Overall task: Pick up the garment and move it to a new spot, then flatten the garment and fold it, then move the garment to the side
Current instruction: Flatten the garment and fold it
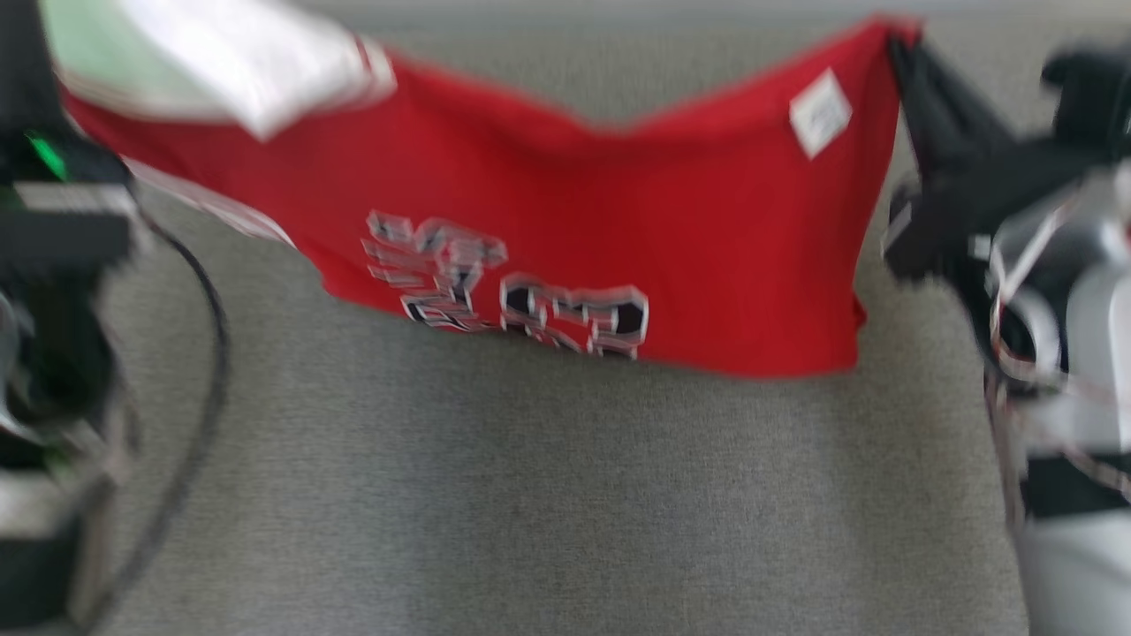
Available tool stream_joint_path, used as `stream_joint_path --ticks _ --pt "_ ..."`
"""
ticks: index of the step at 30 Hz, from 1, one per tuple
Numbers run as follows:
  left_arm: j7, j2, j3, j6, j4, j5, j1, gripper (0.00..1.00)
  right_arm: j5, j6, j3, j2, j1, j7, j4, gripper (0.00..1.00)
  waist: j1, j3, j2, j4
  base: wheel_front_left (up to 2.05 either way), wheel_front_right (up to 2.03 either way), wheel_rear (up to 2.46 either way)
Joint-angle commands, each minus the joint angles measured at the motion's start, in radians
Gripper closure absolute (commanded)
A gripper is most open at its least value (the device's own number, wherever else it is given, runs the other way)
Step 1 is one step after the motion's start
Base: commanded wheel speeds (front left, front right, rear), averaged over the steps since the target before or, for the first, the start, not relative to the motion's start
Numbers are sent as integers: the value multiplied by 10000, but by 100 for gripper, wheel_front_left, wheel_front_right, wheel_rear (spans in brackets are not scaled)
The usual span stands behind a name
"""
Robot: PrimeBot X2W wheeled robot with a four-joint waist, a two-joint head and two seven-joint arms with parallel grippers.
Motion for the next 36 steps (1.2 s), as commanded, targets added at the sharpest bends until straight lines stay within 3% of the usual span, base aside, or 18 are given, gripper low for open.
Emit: stream_joint_path --ticks 1,4,9,11,14,16,21,27,31,36 --pt "128 268 -6 -10 196 243 -533 100 98 -25 114 -85 -541 -104 189 100 -1 1266 -1 -570 0 0 0" --pt "619 966 -136 -136 936 782 -2235 100 132 -25 282 -76 -2159 -505 1097 100 -1 2233 -1 -886 0 0 0" --pt "691 1350 8 -391 2040 986 -4933 100 -141 -25 -17 -26 -4596 -1490 2848 100 -1 3230 -1 -1206 0 0 0" --pt "559 1666 -135 -751 2559 1446 -6392 100 -502 -25 -581 212 -6054 -2452 3821 100 -1 3569 -1 -1413 0 0 0" --pt "-120 1754 -12 -850 3045 1930 -7748 100 -262 -25 -1989 604 -7175 -3601 4804 100 -1 3685 -1 -1528 0 0 0" --pt "-324 1767 -77 -923 3159 2119 -8144 100 -415 -28 -2407 624 -7554 -3986 5009 100 -1 3729 -1 -1555 0 0 0" --pt "-1342 1845 -614 -1623 3232 3019 -9854 100 -945 -31 -3561 735 -8946 -5375 5603 100 -1 3905 -1 -1539 0 0 0" --pt "-1910 2185 -1032 -2002 3097 4058 -10191 100 -1417 -31 -3005 324 -9107 -5778 6228 100 -1 4068 -1 -1463 0 0 0" --pt "-1922 2286 -1590 -2082 3390 4303 -8814 100 -1403 -26 -2189 115 -8316 -5723 6870 100 -1 4177 -1 -1310 0 0 0" --pt "-1924 1875 -1093 -2086 2978 4258 -6223 100 -1305 -26 -700 -398 -7098 -5558 6950 100 -1 4017 -1 -1077 0 0 0"
